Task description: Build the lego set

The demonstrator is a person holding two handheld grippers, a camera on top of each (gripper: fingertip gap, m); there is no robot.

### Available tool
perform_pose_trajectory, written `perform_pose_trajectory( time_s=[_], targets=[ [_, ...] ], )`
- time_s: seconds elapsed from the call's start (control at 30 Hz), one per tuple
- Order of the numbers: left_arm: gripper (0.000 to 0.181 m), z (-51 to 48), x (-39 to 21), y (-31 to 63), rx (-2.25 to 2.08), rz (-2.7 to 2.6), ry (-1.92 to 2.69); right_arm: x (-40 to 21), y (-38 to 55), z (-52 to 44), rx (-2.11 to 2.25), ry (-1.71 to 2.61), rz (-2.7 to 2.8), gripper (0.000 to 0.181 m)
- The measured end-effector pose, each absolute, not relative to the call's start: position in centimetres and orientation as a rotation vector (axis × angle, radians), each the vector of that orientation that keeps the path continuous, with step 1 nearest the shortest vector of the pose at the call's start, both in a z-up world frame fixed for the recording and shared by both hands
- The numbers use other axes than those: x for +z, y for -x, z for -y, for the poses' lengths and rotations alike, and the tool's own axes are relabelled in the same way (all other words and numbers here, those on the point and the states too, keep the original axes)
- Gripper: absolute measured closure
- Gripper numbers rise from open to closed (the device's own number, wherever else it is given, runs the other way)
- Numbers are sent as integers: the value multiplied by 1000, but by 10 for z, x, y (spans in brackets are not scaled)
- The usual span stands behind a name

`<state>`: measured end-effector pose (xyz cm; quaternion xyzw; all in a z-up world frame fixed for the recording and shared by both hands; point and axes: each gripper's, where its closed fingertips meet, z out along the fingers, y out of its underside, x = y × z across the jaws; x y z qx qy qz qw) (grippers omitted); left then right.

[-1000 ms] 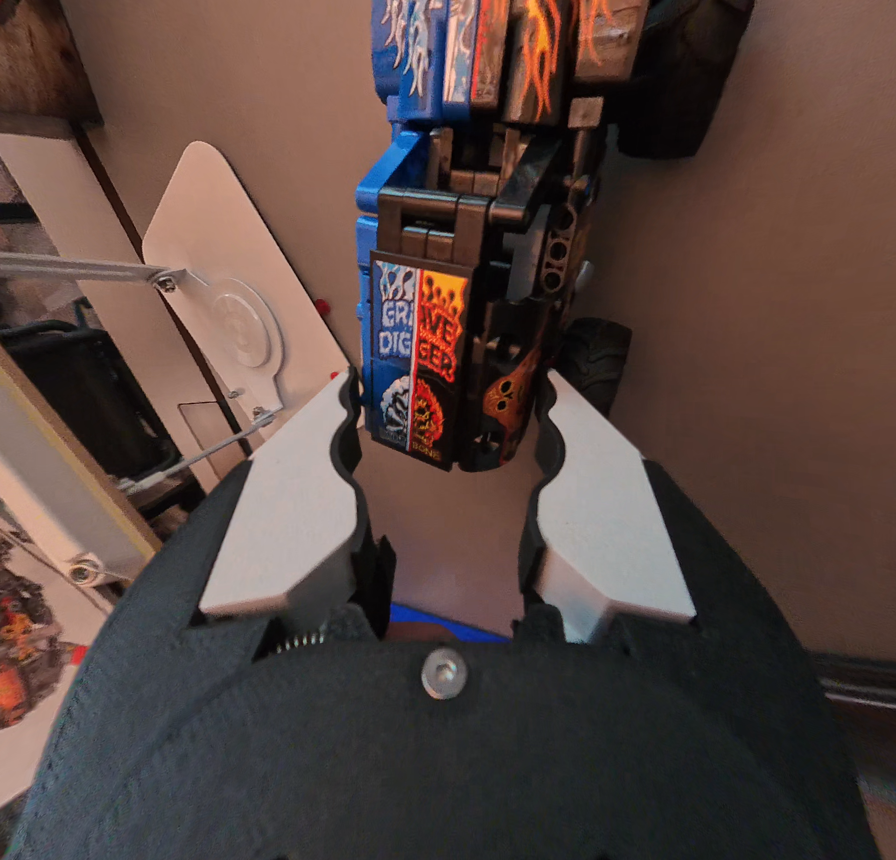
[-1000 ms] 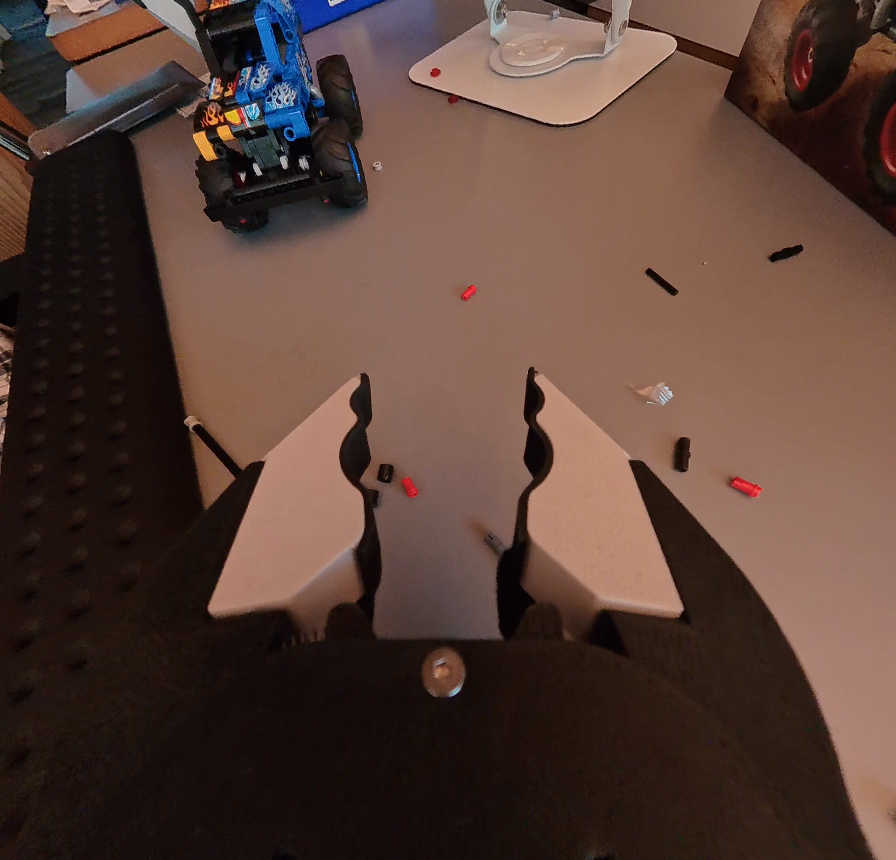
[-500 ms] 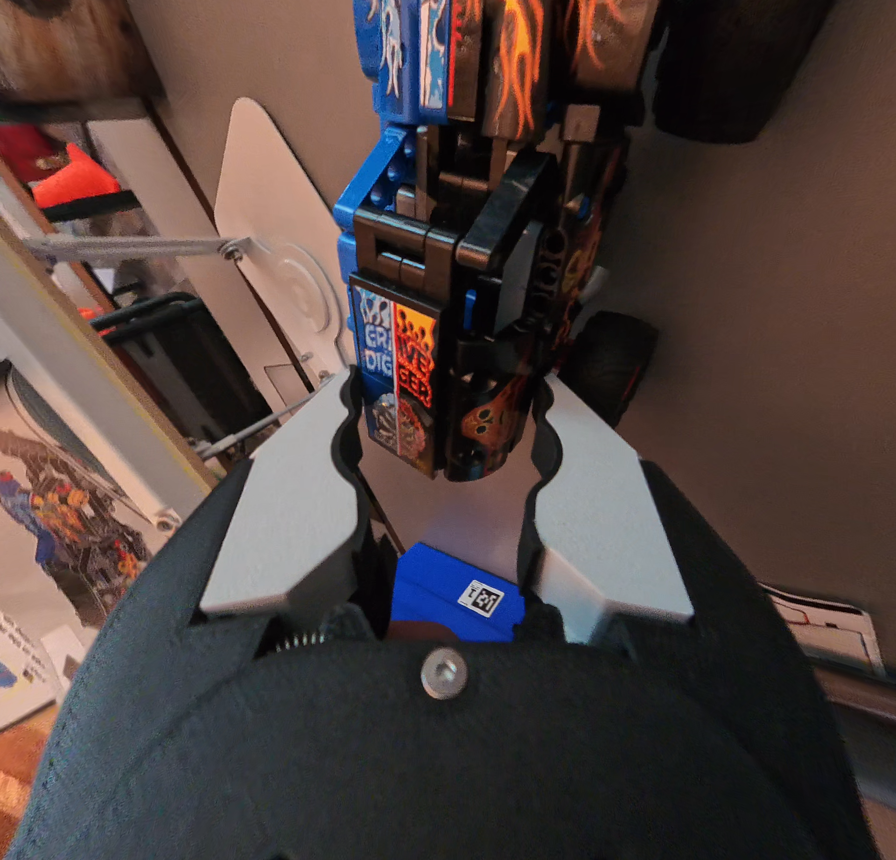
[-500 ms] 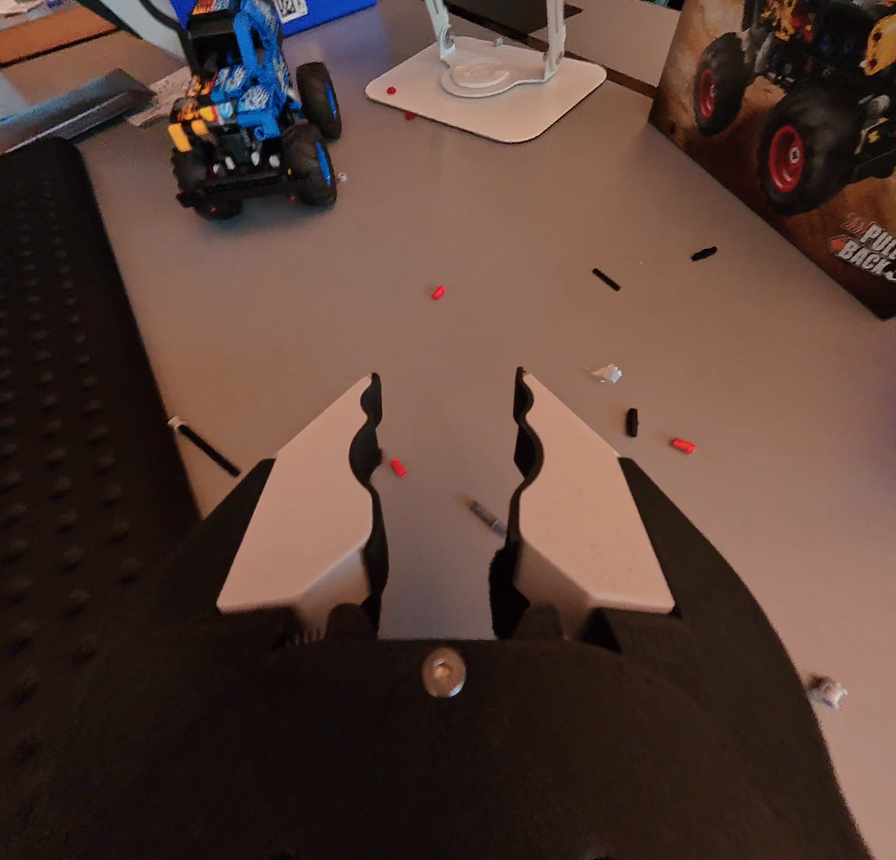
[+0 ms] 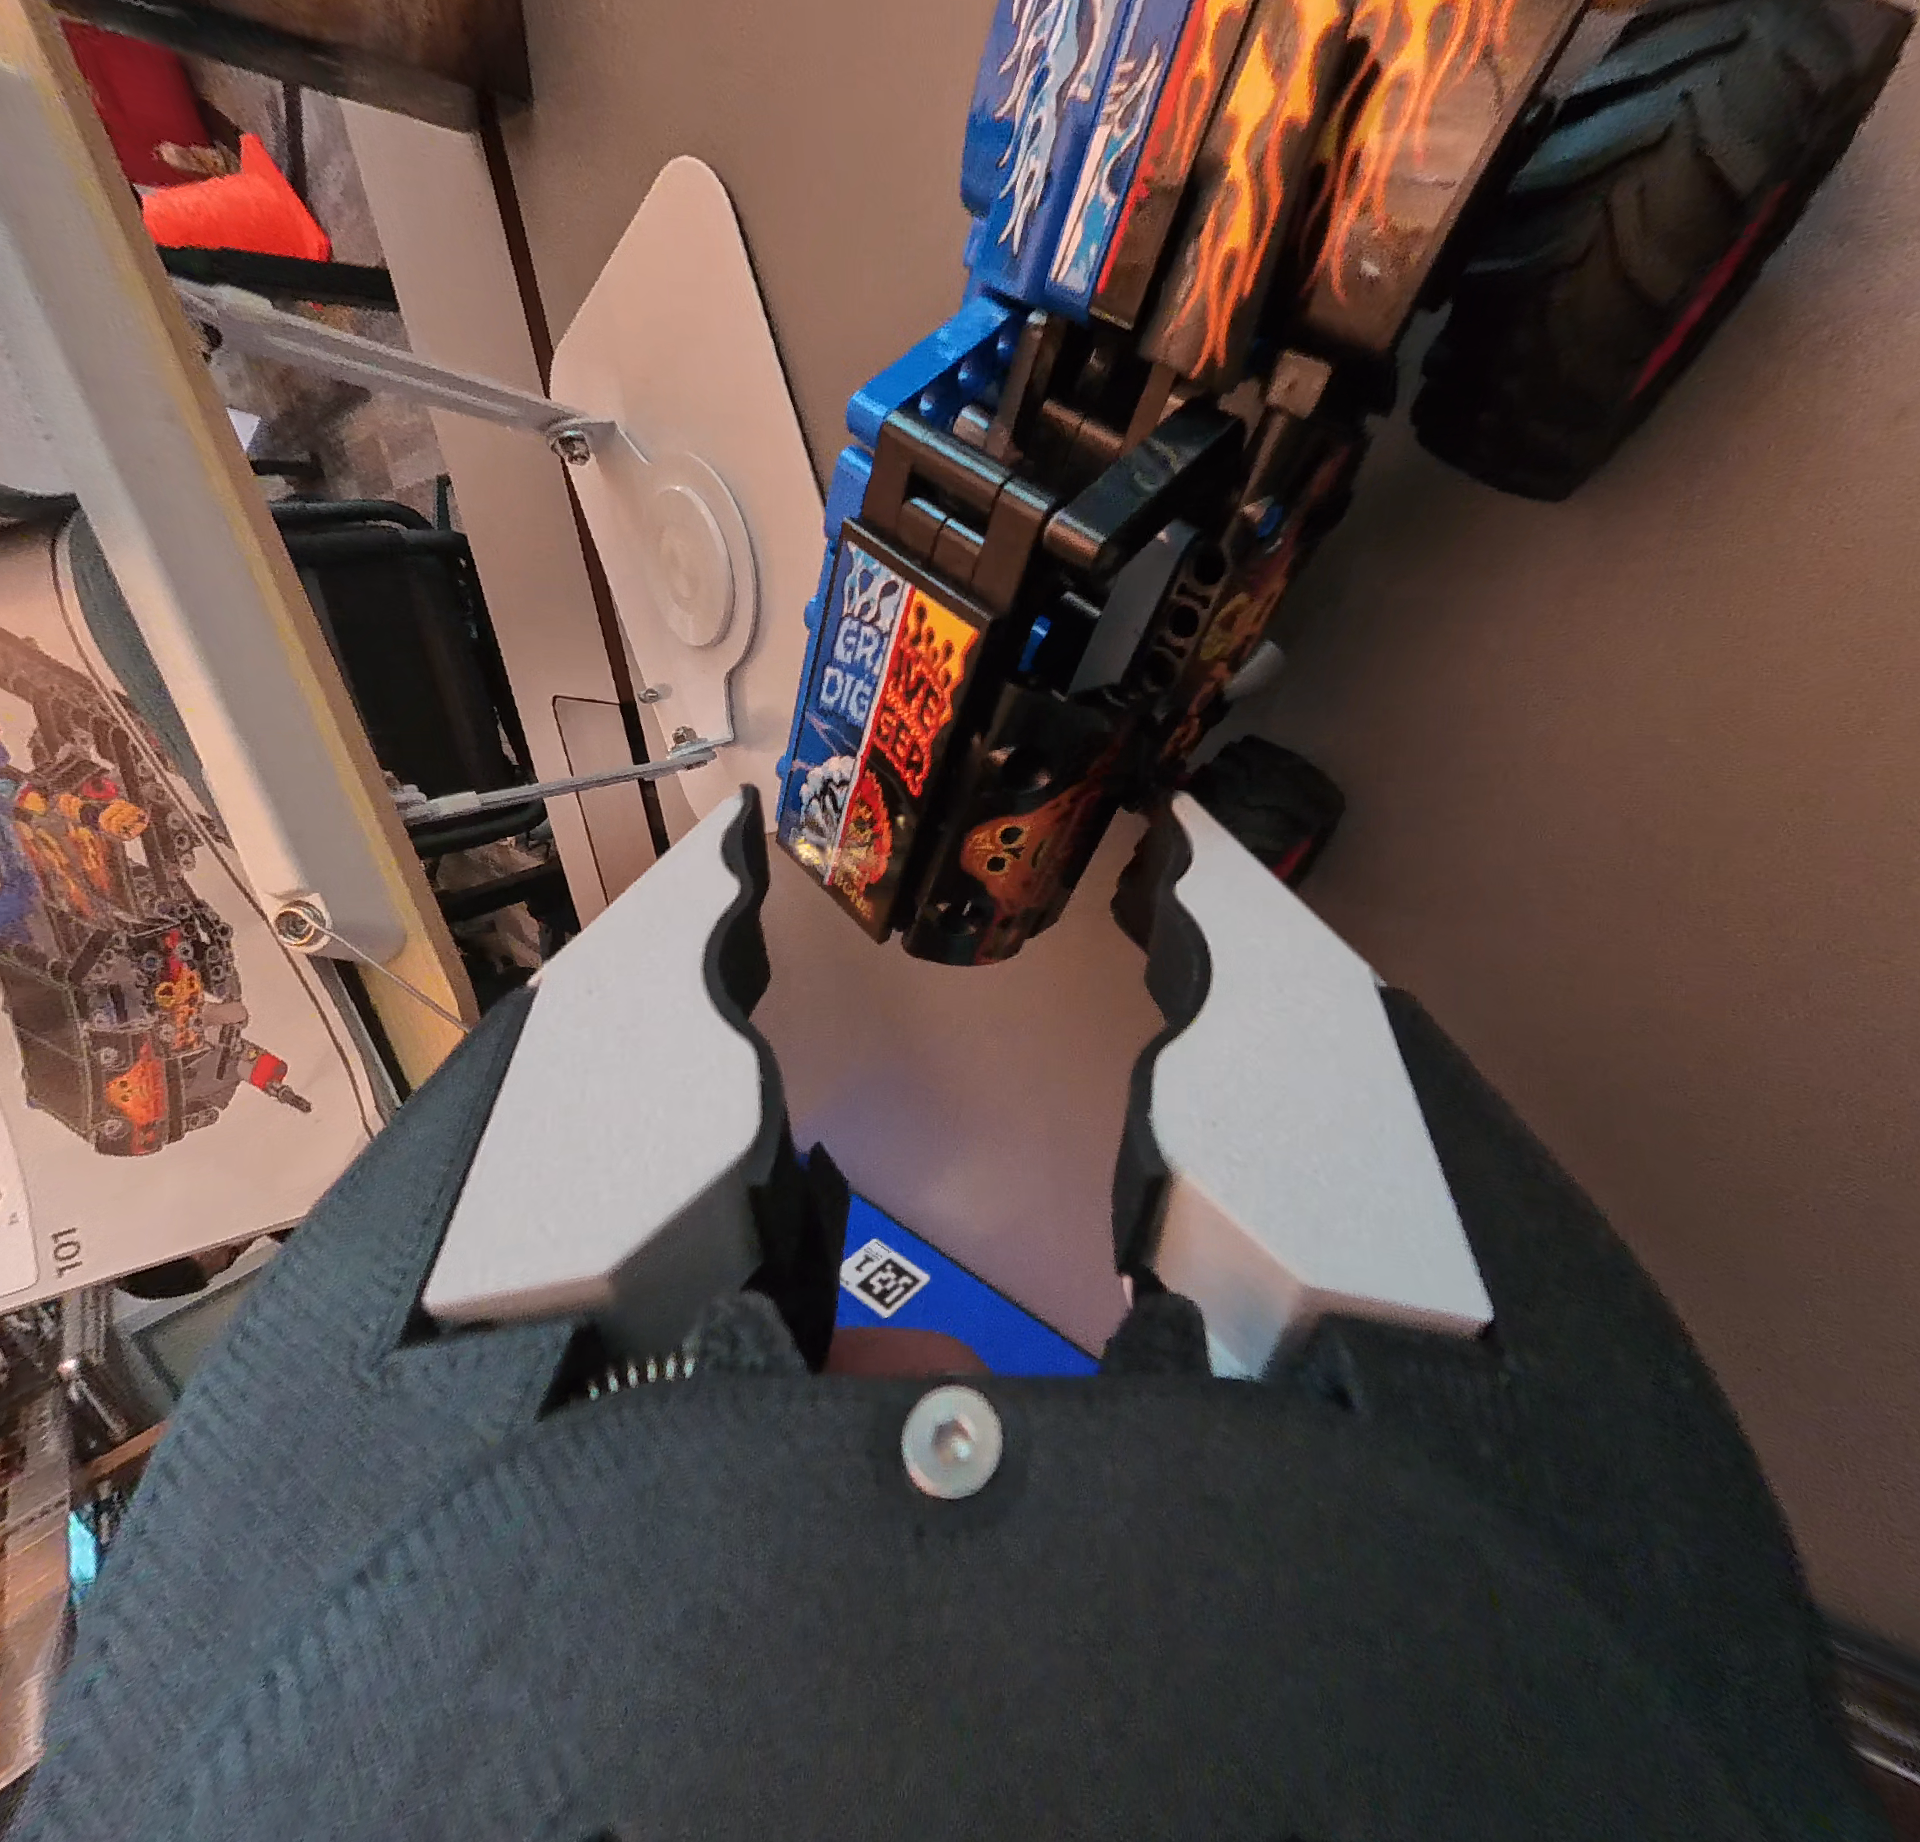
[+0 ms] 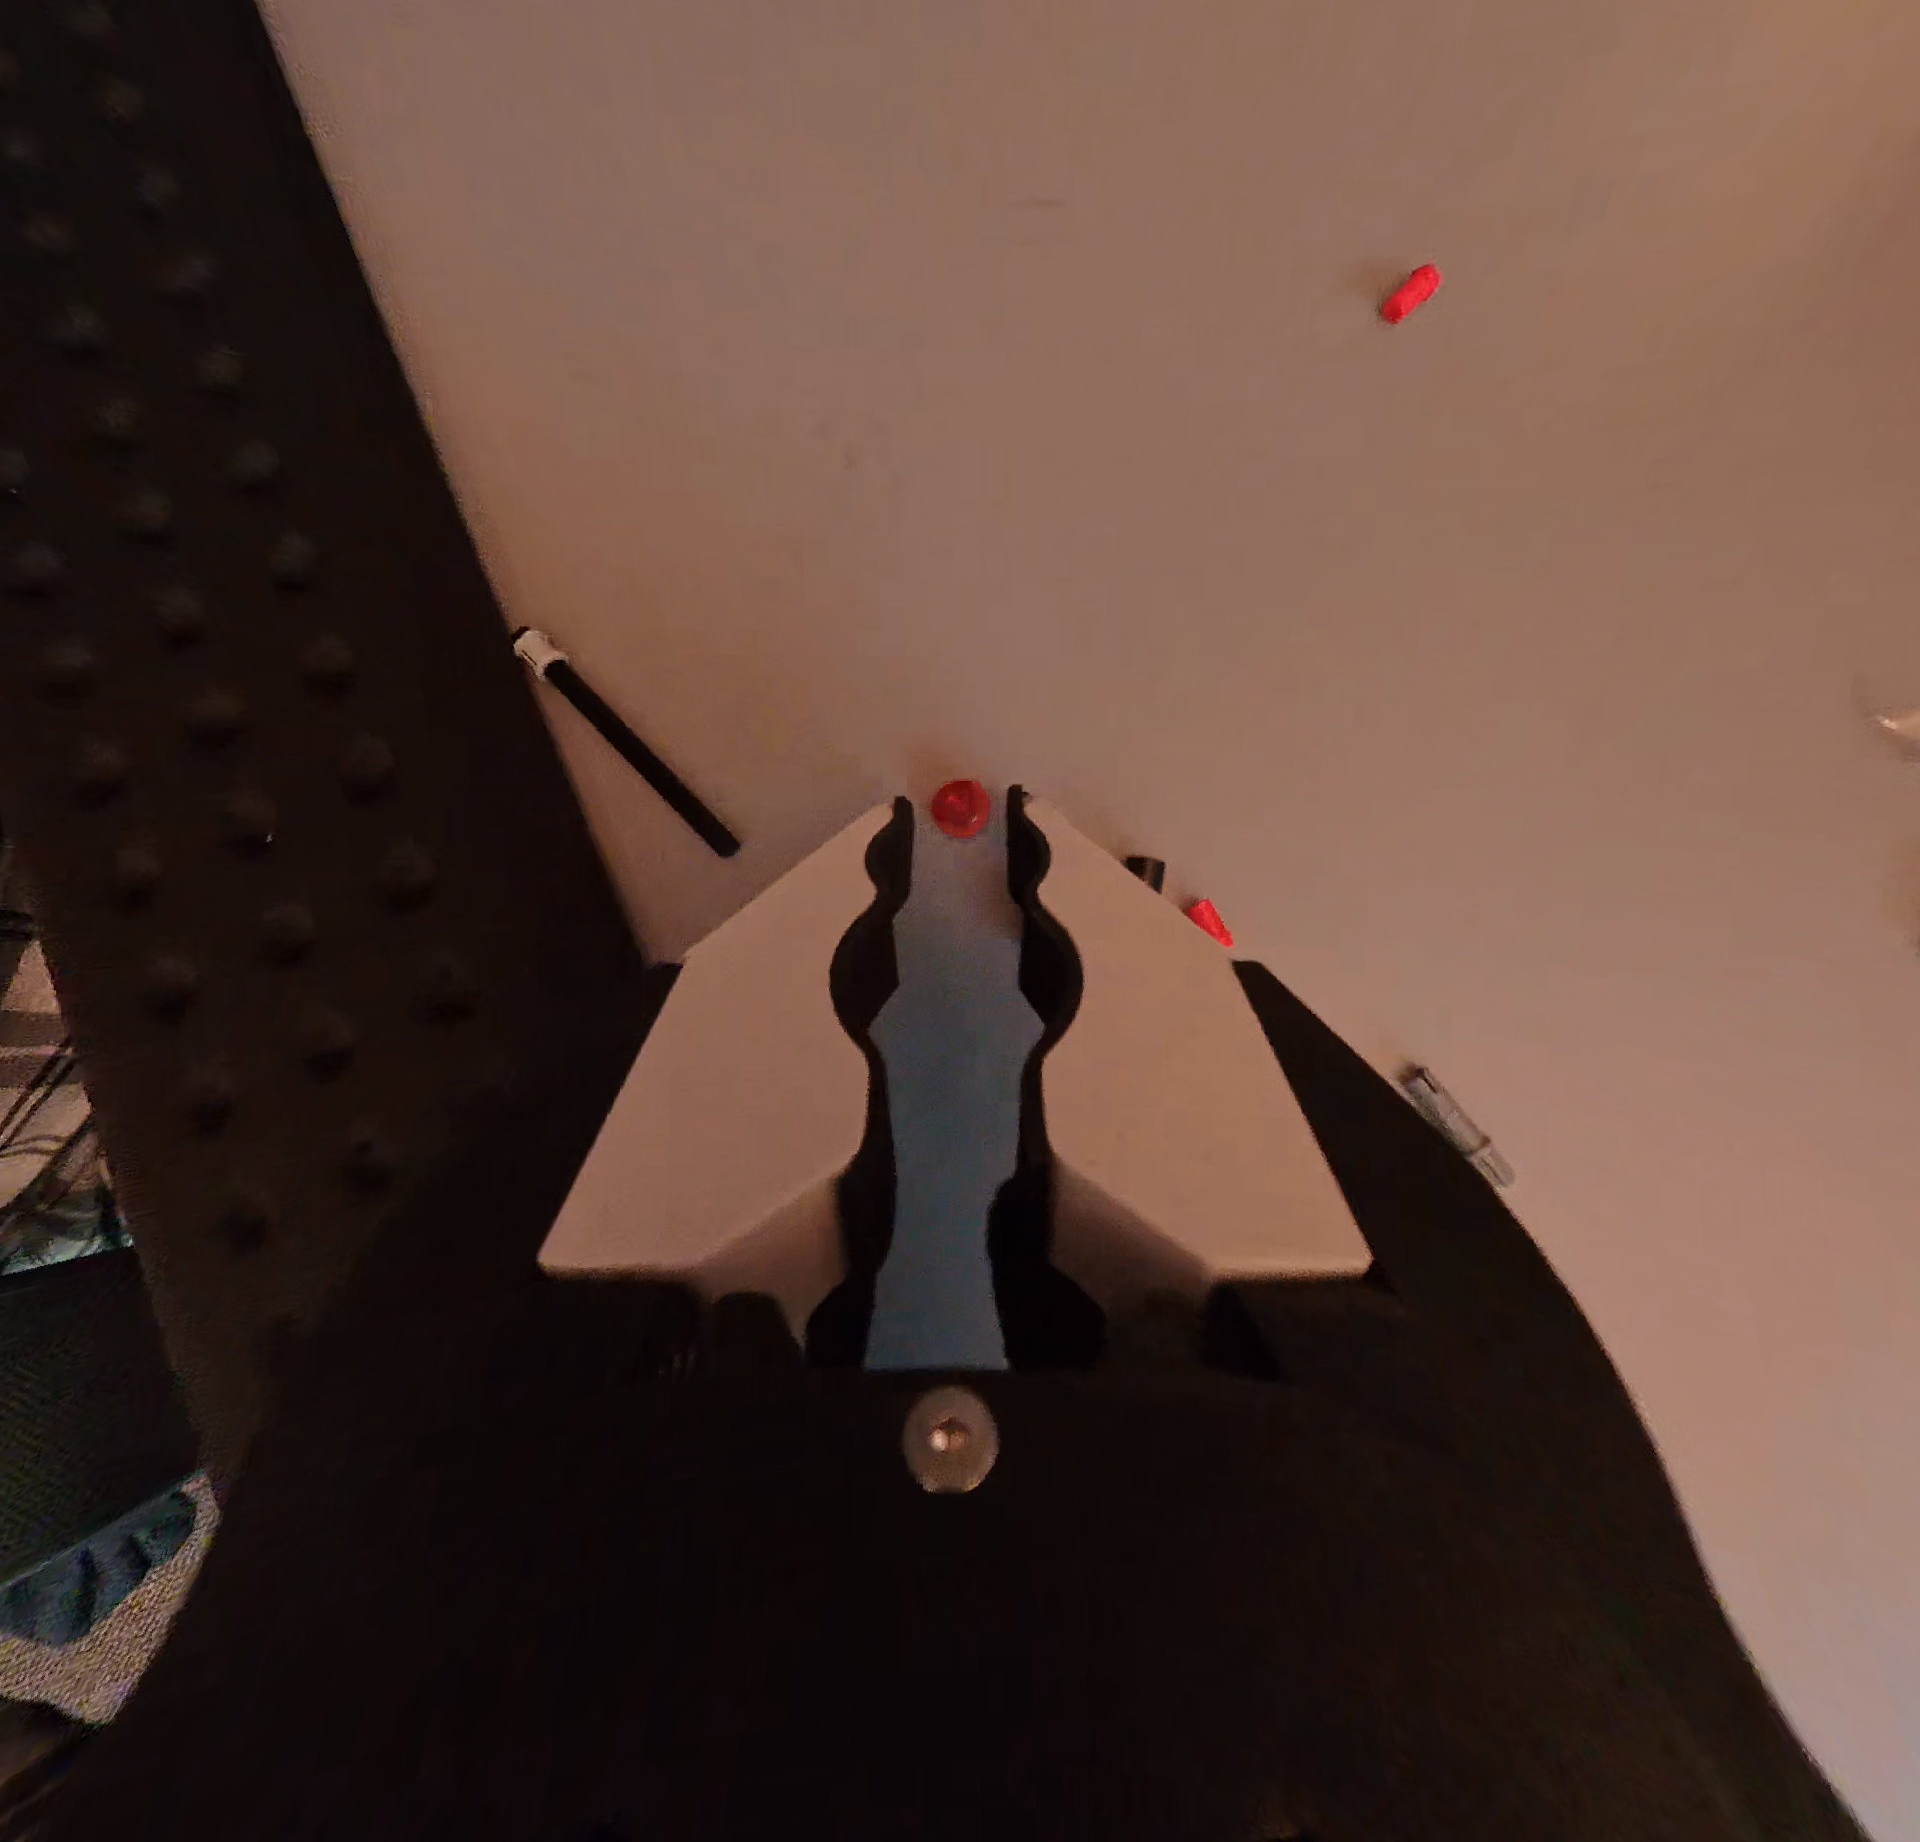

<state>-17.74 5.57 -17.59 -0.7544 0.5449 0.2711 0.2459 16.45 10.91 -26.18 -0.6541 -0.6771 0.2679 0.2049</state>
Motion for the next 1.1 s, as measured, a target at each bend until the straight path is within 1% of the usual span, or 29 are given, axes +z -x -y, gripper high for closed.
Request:
perform_pose_trajectory(
  time_s=[0.1, 0.27, 0.33, 0.53, 0.63, 0.7, 0.83, 0.97, 1.1],
  targets=[
    [108, -53, -176, 172, 730, -1494, 2044, -264, -162, -110, 749, 1832, 1887, 172],
    [108, -52, -172, 160, 699, -1502, 2020, -261, -162, -112, 756, 1823, 1869, 172],
    [106, -52, -167, 151, 655, -1494, 2008, -245, -165, -117, 810, 1799, 1792, 173],
    [84, -54, -176, 123, 488, -1572, 2050, -173, -192, -142, 952, 1698, 1482, 173],
    [80, -59, -193, 129, 477, -1647, 2136, -151, -190, -144, 999, 1644, 1407, 173],
    [81, -59, -203, 133, 442, -1686, 2191, -147, -179, -141, 1004, 1618, 1407, 173],
    [91, -69, -208, 137, 416, -1669, 2207, -148, -133, -124, 1032, 1562, 1480, 173],
    [84, -74, -219, 142, 435, -1689, 2191, -151, -75, -107, 1044, 1496, 1568, 173],
    [83, -76, -220, 140, 415, -1705, 2165, -160, -23, -100, 1049, 1465, 1625, 173]
  ],
)
